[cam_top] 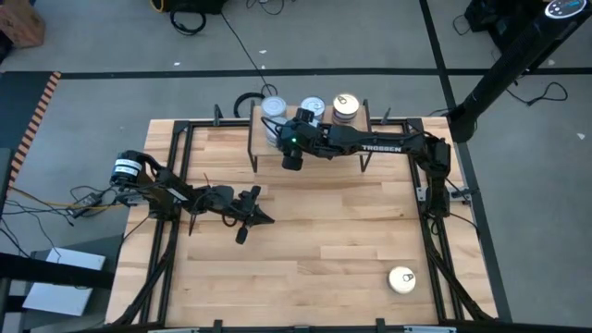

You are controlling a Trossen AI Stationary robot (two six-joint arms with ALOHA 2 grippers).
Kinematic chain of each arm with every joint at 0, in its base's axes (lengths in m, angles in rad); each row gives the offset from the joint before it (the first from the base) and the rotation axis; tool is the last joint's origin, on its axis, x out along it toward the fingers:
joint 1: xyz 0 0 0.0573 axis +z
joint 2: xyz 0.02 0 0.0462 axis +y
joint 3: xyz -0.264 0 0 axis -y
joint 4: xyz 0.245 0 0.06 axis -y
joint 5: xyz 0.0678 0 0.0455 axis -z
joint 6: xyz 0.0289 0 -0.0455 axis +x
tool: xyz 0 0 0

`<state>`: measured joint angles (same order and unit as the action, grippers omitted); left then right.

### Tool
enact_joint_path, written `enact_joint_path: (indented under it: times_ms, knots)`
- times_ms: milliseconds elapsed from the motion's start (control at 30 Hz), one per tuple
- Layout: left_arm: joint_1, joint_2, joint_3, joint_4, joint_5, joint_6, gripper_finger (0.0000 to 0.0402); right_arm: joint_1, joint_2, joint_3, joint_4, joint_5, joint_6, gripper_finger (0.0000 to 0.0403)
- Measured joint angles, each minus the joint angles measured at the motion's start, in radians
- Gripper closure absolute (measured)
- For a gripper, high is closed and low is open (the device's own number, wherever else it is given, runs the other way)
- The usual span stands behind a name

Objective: Stack canned seafood by type on shelf
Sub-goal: Stack the green and white tuna can on top of the green and white tuna can on the shelf, then return to Home Position

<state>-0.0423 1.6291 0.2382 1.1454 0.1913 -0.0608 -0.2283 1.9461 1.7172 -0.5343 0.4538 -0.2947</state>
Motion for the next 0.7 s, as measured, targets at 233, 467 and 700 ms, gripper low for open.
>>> enact_joint_path:
  times_ms: [233, 467, 700]
  knots:
    - [0.0, 0.0, 0.0, -0.003, 0.0, 0.001, 0.0398, 0.031, -0.048, 0.002, -0.01, -0.001, -0.01, 0.0155]
    - [0.0, 0.0, 0.0, -0.012, 0.0, 0.003, 0.0398, 0.117, -0.135, 0.003, -0.09, 0.0, 0.054, 0.0233]
    - [0.0, 0.0, 0.0, -0.013, 0.0, 0.003, 0.0398, 0.216, -0.157, 0.003, -0.297, -0.032, 0.21, 0.0383]
